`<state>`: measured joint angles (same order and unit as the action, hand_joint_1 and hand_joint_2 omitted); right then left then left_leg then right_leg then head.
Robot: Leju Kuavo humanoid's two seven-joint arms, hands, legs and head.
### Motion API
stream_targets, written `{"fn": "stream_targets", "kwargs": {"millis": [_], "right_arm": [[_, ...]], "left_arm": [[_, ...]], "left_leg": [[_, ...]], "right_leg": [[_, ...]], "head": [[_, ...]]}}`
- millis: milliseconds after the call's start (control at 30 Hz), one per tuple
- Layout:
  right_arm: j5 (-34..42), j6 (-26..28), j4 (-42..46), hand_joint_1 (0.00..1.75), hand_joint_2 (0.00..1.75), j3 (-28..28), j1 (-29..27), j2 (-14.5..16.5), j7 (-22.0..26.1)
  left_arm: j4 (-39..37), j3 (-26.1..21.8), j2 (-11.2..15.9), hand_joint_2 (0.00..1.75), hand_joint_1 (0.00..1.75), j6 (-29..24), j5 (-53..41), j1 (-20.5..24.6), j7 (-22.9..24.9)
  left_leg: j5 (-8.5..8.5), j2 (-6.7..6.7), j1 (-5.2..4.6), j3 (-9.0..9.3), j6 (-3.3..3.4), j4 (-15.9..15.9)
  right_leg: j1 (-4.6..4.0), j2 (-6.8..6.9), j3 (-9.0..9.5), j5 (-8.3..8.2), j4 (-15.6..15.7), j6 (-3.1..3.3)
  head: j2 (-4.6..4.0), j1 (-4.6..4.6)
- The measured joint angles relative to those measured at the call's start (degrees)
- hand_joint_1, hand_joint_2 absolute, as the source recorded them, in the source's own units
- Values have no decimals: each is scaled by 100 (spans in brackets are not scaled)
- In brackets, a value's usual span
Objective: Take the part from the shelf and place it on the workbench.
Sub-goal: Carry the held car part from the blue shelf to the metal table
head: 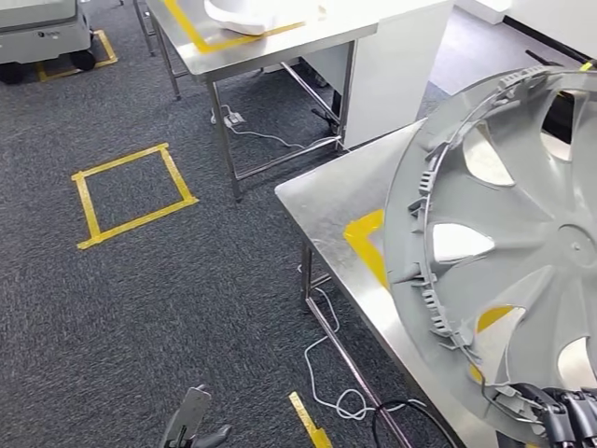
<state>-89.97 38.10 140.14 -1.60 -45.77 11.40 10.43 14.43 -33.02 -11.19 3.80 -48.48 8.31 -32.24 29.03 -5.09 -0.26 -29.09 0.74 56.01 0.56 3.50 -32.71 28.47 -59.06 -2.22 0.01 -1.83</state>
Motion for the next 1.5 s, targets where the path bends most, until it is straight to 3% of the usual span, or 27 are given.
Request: {"fn": "stream_targets", "kwargs": {"millis": [67, 133, 200, 267, 333, 367, 433, 500, 567, 600, 633, 700, 767, 833, 867, 900, 967, 1033, 1067, 1133, 1200, 1267, 1333, 1367, 1400, 1433, 1500], "right_arm": [[-1, 0, 1, 175, 175, 0, 1, -1, -41], [-2, 0, 0, 175, 175, 1, -19, -2, -105], [-1, 0, -1, 175, 175, 1, -28, -3, -166], [0, 0, -1, 175, 175, 2, -25, -5, -218], [-2, 0, -2, 175, 175, 2, -27, -9, -242], [-3, 0, -2, 175, 175, 2, -28, -10, -244], [-4, 0, -3, 175, 175, 2, -31, -12, -245], [-3, 0, -3, 175, 175, 1, -30, -14, -261], [14, 0, -7, 175, 175, 3, -39, -22, -322], [31, 0, -10, 175, 175, 6, -54, -28, -363], [52, 0, -14, 175, 175, 11, -76, -34, -396], [90, 0, -23, 175, 175, 18, -116, -50, -441], [132, 0, -38, 175, 175, 20, -125, -72, -457], [187, 0, -66, 175, 175, 21, -134, -91, -460], [214, 0, -83, 175, 175, 21, -144, -97, -460], [234, 0, -97, 175, 175, 22, -152, -99, -459], [267, 0, -112, 175, 175, 27, -160, -103, -459], [313, 0, -122, 175, 175, 41, -163, -107, -450], [361, 0, -130, 175, 175, 56, -168, -108, -425], [623, 0, -158, 175, 175, 128, -208, -98, -221], [1118, 0, -202, 175, 175, 254, -259, -42, 213], [1557, 0, -269, 175, 175, 402, -279, 61, 635], [1804, -4, -354, 175, 175, 554, -281, 152, 859], [1909, -14, -400, 175, 175, 638, -282, 186, 924], [2022, -50, -446, 175, 175, 734, -281, 221, 992], [2162, -138, -490, 175, 175, 852, -273, 268, 1092], [2441, -471, -553, 175, 175, 1143, -205, 389, 1333]], "left_arm": [[0, 4, 6, 175, 0, 0, 0, 5, 0], [0, 10, 6, 175, 0, 0, -1, 21, 0], [0, 15, 3, 175, 0, 0, -2, 37, -1], [0, 15, 3, 175, 0, 0, -2, 19, -2], [0, 15, 8, 175, 0, 0, -2, -15, -2], [0, 15, 11, 175, 0, 0, -2, -22, -2], [0, 15, 14, 175, 0, 0, -2, -14, -2], [0, 15, 24, 175, 0, 0, -2, -4, -2], [0, 14, 29, 175, 0, 0, -1, -4, -1], [0, 14, 28, 175, 0, 0, 0, -4, -1], [0, 14, 22, 175, 0, 0, 2, -1, -1], [0, 13, 15, 175, 0, -1, 9, 8, -3], [0, 11, 15, 175, 0, -3, 13, -7, -4], [0, 8, 22, 175, 0, -5, 13, -38, -4], [0, 7, 25, 175, 0, -5, 13, -44, -4], [0, 6, 25, 175, 0, -6, 13, -44, -4], [0, 6, 22, 175, 0, -7, 13, -37, -4], [0, 6, 27, 175, 0, -12, 13, -32, -4], [0, 6, 31, 175, 0, -15, 13, -30, -4], [0, 6, 32, 175, 0, -18, 13, -22, -4], [0, 6, 28, 175, 0, -19, 13, -13, -5], [0, 6, 26, 175, 0, -20, 11, -20, -7], [0, 6, 27, 175, 0, -20, 8, -48, -8], [0, 6, 27, 175, 0, -20, 5, -57, -8], [0, 6, 28, 175, 0, -20, 3, -58, -8], [0, 6, 28, 175, 0, -20, 0, -55, -8], [-1, 6, 38, 175, 0, -20, -10, -48, -8]], "left_leg": [[24, -101, -36, 9, -44, 27], [64, -127, -28, 19, -91, 60], [284, 134, 5, -93, -150, 348], [663, 406, 27, -420, -179, 1075], [839, 455, 27, -728, -168, 1696], [762, 464, 26, -766, -150, 1733], [336, 572, 22, -538, -82, 1163], [20, 838, 25, -224, 7, 431], [-15, 964, 24, -115, 37, 148], [-21, 919, 21, -112, 36, 113], [-39, 859, 27, -109, 39, 88], [-84, 725, 47, -94, 70, 15], [-101, 566, 53, -93, 93, -16], [-96, 391, 48, -103, 97, -12], [-91, 310, 49, -103, 92, -11], [-84, 238, 51, -98, 81, -10], [-55, 118, 49, -68, 37, 1], [-12, 21, 15, -40, -27, 29], [1, -25, -4, -30, -53, 40], [21, -107, -5, -16, -95, 50], [176, 61, 27, -66, -152, 212], [540, 350, 49, -318, -192, 820], [826, 444, 49, -661, -185, 1558], [823, 455, 46, -751, -166, 1723], [699, 469, 41, -743, -136, 1660], [482, 511, 33, -640, -90, 1388], [60, 738, 19, -339, 35, 640]], "right_leg": [[-26, 41, 78, 10, 146, 73], [-13, -85, 53, -11, 147, 149], [4, -197, 47, -35, 159, 223], [8, -322, 37, -48, 160, 271], [-5, -485, 30, -56, 157, 290], [-13, -569, 31, -60, 156, 294], [-30, -728, 45, -67, 156, 294], [-41, -861, 40, -78, 147, 274], [-28, -977, -11, -102, 136, 221], [-20, -1039, -46, -120, 137, 185], [-12, -1055, -82, -126, 130, 152], [-28, -828, -205, 8, -47, 92], [-35, -494, -491, 382, -659, 41], [-7, -396, -790, 668, -1332, -4], [9, -379, -818, 661, -1427, -24], [25, -353, -728, 547, -1287, -41], [41, -145, -290, 215, -519, -65], [32, 52, 54, 58, 59, -12], [21, 85, 103, 61, 145, 27], [14, -45, 89, 45, 142, 116], [22, -163, 77, 23, 151, 183], [25, -288, 72, 7, 155, 239], [7, -436, 69, 2, 153, 268], [-7, -516, 73, 1, 153, 274], [-21, -596, 79, -1, 152, 276], [-36, -675, 90, -2, 152, 278], [-57, -820, 97, -6, 148, 275]], "head": [[0, 4], [-1, 7], [-1, 19], [-1, 33], [-1, 33], [-1, 34], [-1, 33], [-1, 28], [-1, 31], [-1, 32], [-1, 34], [-1, 11], [-1, -17], [-1, -25], [-1, -25], [-1, -26], [-1, -28], [-1, -19], [-1, -11], [-1, 2], [-1, 7], [-1, 16], [-1, 18], [-1, 19], [-1, 18], [-1, 18], [-1, 9]]}}
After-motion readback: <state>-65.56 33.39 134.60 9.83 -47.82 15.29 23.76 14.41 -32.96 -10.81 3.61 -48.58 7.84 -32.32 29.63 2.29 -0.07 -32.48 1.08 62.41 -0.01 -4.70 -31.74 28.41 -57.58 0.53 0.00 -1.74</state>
